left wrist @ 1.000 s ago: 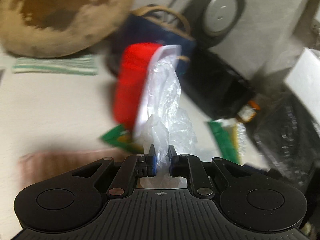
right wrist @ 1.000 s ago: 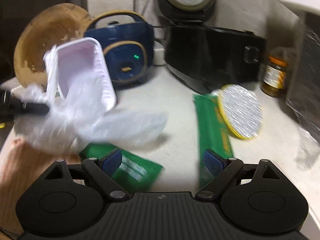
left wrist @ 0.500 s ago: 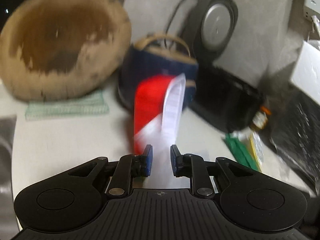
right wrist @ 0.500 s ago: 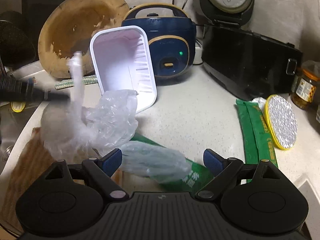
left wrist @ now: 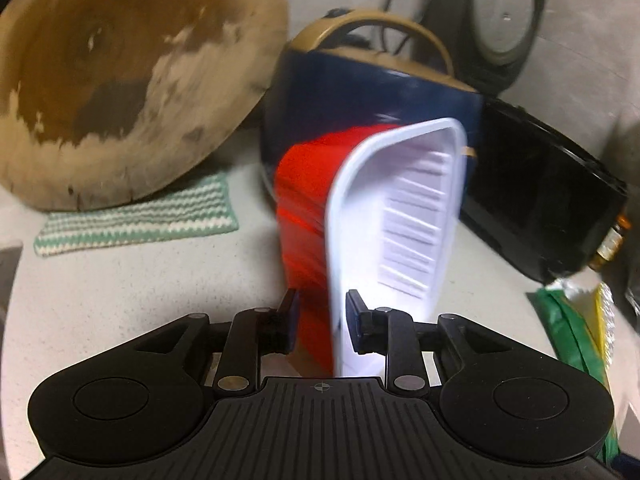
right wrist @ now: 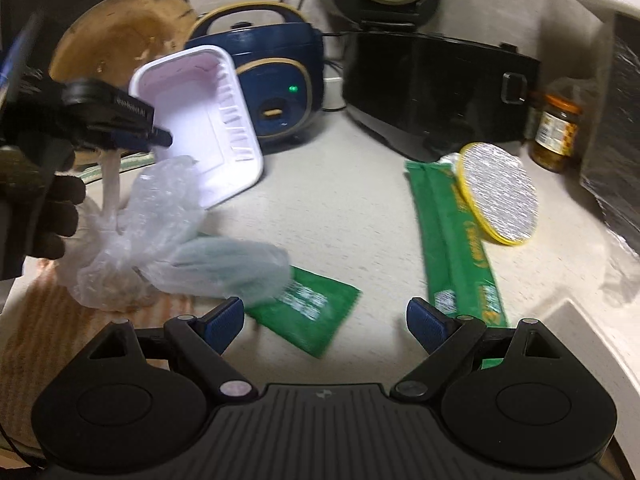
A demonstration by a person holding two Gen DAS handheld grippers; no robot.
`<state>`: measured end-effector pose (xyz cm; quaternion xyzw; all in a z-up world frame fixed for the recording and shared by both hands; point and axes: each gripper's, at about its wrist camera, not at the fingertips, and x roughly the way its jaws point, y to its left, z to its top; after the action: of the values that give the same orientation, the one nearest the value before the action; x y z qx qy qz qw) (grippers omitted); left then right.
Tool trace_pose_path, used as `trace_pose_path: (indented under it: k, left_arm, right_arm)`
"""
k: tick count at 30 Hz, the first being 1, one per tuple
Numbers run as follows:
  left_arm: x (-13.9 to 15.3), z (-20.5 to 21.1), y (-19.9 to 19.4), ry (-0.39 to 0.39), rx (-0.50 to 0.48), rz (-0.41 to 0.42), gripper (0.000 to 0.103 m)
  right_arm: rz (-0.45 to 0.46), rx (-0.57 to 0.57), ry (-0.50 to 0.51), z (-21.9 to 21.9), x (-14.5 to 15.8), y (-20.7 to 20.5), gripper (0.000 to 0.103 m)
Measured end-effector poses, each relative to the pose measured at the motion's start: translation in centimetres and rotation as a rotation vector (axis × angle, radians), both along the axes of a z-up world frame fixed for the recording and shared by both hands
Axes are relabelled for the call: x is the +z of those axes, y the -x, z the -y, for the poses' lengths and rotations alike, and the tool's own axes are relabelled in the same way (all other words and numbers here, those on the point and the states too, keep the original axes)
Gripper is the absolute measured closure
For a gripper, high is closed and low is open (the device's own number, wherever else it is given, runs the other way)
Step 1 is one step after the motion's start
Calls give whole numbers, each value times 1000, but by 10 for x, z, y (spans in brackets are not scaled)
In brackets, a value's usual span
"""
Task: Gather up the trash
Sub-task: 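Move the left tool toward the red-and-white tray on the counter, then grasp the rim of the red-and-white tray with the left tool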
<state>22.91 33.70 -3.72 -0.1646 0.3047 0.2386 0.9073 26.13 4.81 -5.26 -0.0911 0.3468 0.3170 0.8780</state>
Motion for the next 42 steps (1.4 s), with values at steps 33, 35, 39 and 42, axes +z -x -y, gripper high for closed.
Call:
trace_pose_path:
  k: [33, 35, 39, 42]
  left_arm:
    - [-45, 77, -72, 299, -352, -108, 84]
    - [-41, 77, -65, 284, -333, -90, 87]
    - [-30, 78, -45, 246, -304, -52, 87]
    - [-30, 83, -40, 270, -312, -61, 87]
  right_arm:
    - [104, -159, -56, 55, 36, -34, 14]
    - [106, -180, -65, 58, 42, -54, 14]
    - [114, -229, 1, 41, 35, -101, 14]
    - [47, -265, -10, 23, 21, -137, 14]
